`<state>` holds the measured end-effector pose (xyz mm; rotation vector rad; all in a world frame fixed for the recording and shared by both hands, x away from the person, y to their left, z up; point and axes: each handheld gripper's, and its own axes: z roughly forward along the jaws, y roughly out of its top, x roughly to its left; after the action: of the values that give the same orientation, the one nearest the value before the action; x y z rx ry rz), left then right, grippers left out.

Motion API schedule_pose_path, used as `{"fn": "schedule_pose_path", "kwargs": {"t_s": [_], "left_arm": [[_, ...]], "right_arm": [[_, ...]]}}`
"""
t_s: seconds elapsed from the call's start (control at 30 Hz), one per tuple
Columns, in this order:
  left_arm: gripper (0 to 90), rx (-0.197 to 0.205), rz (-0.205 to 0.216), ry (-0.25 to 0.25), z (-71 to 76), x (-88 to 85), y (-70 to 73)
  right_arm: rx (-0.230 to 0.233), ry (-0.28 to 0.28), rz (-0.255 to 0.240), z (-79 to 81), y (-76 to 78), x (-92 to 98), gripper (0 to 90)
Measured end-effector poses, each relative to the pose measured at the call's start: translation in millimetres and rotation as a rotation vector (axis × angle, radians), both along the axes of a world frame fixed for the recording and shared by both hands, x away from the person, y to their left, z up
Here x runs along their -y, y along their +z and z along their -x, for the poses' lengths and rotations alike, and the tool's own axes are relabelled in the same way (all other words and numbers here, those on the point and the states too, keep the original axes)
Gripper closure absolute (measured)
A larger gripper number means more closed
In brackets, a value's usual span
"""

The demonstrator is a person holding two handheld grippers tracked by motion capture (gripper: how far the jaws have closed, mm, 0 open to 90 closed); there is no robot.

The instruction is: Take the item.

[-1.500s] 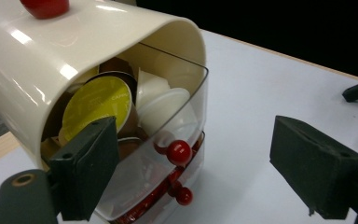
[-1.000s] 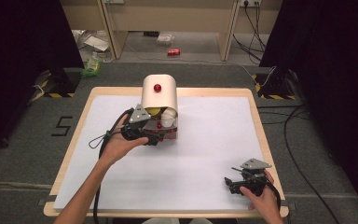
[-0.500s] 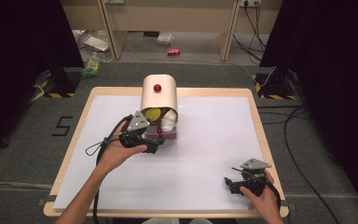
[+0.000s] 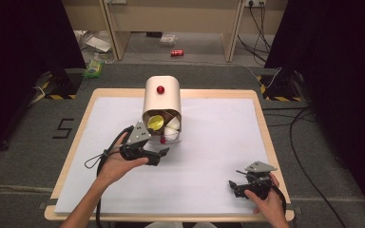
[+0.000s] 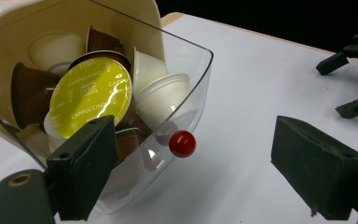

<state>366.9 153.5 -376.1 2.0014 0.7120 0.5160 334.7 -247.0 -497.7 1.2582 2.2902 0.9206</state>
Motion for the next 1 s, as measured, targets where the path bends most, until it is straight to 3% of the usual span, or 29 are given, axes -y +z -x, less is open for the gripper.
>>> {"fn": "schedule_pose_path", "kwargs": {"t_s": [0.2,0.7,1.0], "left_arm": [[14.5,-0.015,0.029,-0.013,7.3,-2.6,-2.6],[14.5,-0.029,0.032,-0.020,22.1,-1.6,-8.2],[14.7,-0.042,0.037,-0.028,22.8,-2.6,-8.2]], "right_arm": [[0.000,0.001,0.001,0.0,0.0,0.1,0.2],[0.001,0.001,0.002,0.0,0.0,0.1,0.2],[-0.001,-0.002,-0.001,0.1,0.0,-0.2,0.2]]}}
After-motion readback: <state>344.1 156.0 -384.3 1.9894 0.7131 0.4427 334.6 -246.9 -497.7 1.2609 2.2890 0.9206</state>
